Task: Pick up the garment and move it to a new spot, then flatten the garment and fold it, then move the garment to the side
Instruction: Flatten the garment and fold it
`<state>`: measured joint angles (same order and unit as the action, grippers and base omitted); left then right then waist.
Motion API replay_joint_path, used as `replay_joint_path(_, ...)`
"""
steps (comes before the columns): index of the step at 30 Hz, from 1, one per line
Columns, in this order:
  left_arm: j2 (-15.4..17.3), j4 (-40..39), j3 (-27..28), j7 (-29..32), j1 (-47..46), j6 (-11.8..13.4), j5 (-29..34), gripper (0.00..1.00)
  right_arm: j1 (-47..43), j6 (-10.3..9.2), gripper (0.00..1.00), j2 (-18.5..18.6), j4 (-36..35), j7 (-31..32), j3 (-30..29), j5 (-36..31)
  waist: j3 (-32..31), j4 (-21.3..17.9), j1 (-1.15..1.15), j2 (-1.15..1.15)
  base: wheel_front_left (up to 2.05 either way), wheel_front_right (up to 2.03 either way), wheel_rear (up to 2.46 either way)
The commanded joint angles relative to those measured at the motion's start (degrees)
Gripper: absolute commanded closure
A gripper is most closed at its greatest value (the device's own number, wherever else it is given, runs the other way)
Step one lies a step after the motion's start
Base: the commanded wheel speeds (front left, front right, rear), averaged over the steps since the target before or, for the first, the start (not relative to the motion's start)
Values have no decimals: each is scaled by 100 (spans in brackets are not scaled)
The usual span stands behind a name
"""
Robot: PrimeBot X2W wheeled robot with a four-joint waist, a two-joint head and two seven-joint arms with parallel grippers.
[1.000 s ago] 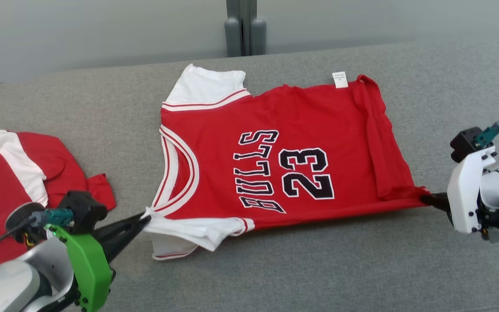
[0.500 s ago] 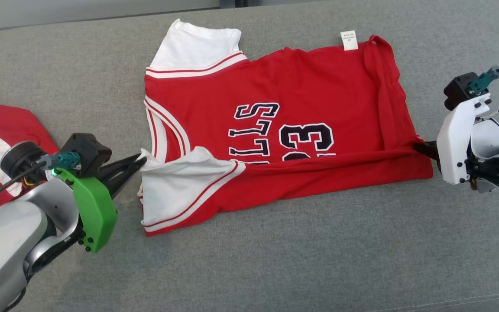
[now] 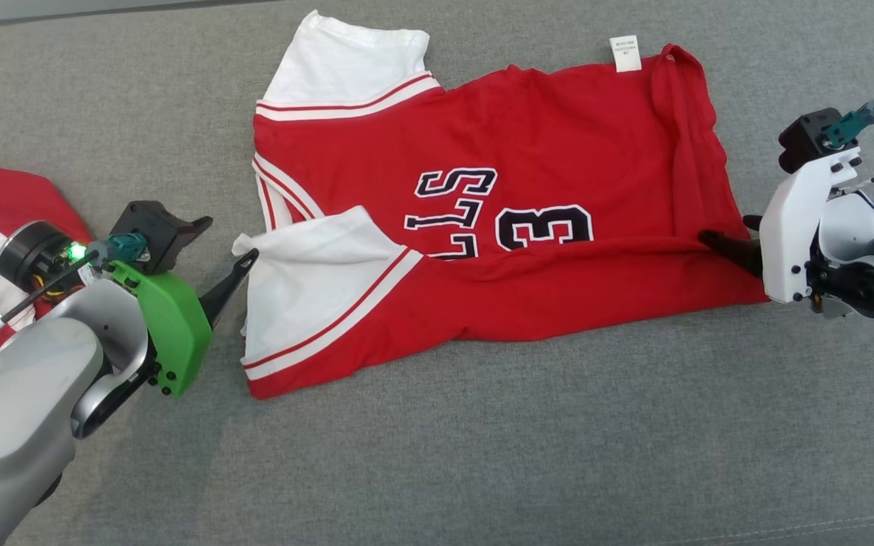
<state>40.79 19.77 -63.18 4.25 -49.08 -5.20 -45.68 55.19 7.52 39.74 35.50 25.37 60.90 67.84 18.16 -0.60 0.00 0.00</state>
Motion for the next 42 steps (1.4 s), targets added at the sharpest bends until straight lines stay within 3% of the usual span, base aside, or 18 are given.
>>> replay_joint_path(1, -54, 90, 30, -139, -74, 91, 97, 0, -8, -6, 0, -14, 30, -209, -58, -35, -31, 13, 0, 0, 0, 0, 0)
replay_joint_path(6, -271, 269, 254, -738, 87, 465, 101, 0, -124, -6, 0, -63, 34, -1344, -342, -82, -185, 35, 0, 0, 0, 0, 0)
replay_joint_path(11, -542, 173, 804, -1666, 408, 1102, -172, 0, -415, -6, 0, -128, 34, -2640, -599, -165, -427, 37, 0, 0, 0, 0, 0)
replay_joint_path(14, -714, -16, 1252, -1908, 701, 1489, -261, 0, -689, -6, 0, -224, 109, -3407, -802, -171, -581, 35, 0, 0, 0, 0, 0)
replay_joint_path(19, -1247, -956, 2594, -1939, 1591, 2022, 351, 0, -1213, -6, 0, -444, 135, -4046, -1353, -497, -834, 33, 0, 0, 0, 0, 0)
replay_joint_path(22, -1769, -1568, 3501, -1936, 2294, 2122, 950, 0, -1703, -6, 0, -703, -250, -4055, -2543, -1076, -949, 4, 0, 0, 0, 0, 0)
replay_joint_path(26, -2474, -1909, 4158, -1936, 3116, 1930, 1775, 0, -2713, -2, 0, -1234, -997, -4056, -4047, -2372, -1092, -6, 0, 0, 0, 0, 0)
replay_joint_path(30, -3006, -1859, 4537, -1937, 3669, 1584, 2408, 0, -3685, -3, 0, -1887, -1801, -4057, -4935, -3476, -1202, 1, 0, 0, 0, 0, 0)
replay_joint_path(36, -3496, -1443, 4978, -1938, 4271, 1212, 3025, 0, -4435, -3, 0, -2570, -2364, -4058, -5394, -4294, -1260, -30, 0, 0, 0, 0, 0)
replay_joint_path(42, -3691, -785, 5300, -1938, 4524, 923, 3396, 0, -4692, -3, 0, -2828, -2551, -4058, -5475, -4596, -1189, -140, 0, 0, 0, 0, 0)
